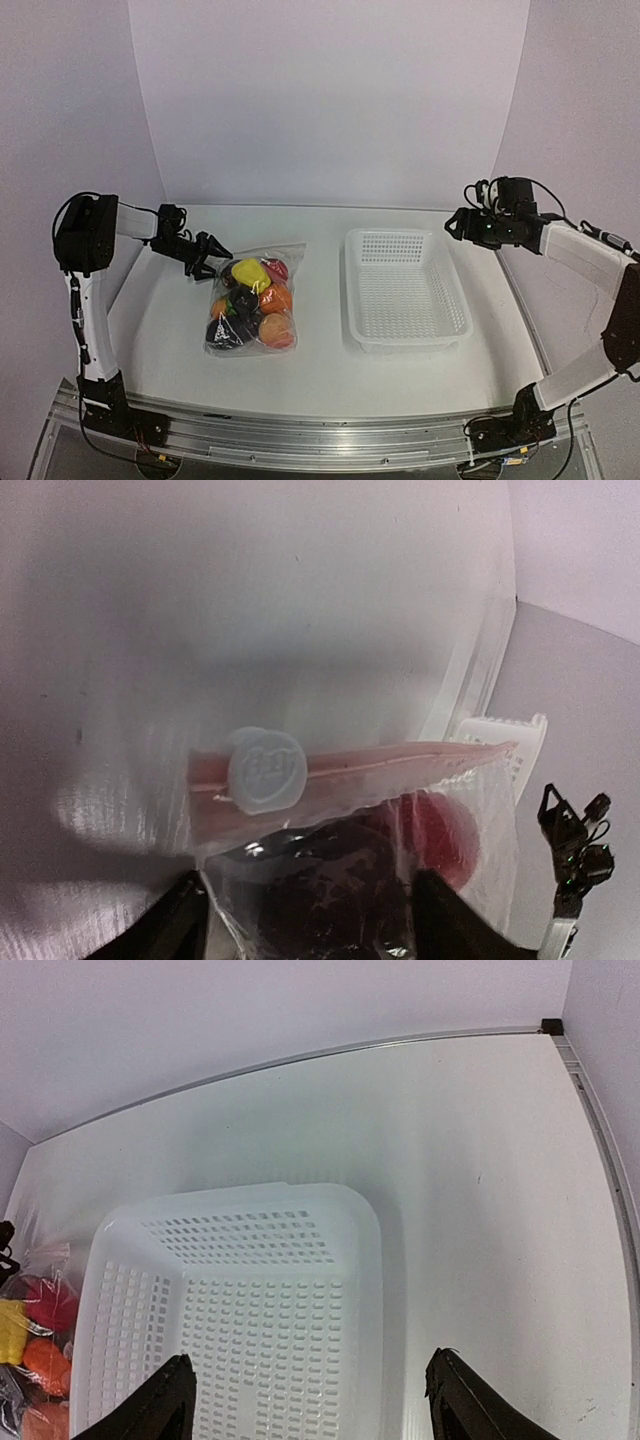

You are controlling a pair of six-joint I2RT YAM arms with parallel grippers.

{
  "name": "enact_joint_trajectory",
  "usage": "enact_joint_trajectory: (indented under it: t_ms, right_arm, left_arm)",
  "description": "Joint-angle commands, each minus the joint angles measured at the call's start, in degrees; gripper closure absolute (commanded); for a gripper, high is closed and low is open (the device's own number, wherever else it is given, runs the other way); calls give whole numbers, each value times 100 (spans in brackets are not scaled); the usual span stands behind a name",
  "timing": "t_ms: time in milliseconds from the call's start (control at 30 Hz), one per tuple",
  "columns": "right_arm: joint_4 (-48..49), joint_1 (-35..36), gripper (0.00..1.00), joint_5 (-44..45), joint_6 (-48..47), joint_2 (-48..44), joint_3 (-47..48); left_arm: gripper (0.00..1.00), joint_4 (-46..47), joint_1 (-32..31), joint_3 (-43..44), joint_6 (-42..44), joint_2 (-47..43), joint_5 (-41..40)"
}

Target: Open the zip-top bag and remove the fake food

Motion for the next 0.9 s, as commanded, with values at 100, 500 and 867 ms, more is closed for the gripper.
enact_joint_trajectory:
  t_ms: [100, 500, 867]
  right_arm:
    - [-81, 332, 24, 39, 24, 34, 513]
    - [-142, 1332, 23, -36, 272, 376, 1974]
    - [-146, 3307, 17, -1571, -984, 1770, 3959]
  left_arm:
    - [97, 439, -12, 225, -475, 233, 92]
    - [100, -173, -888, 976, 3900, -1869, -833]
    - [100, 958, -1827, -883, 5542, -4446, -1310]
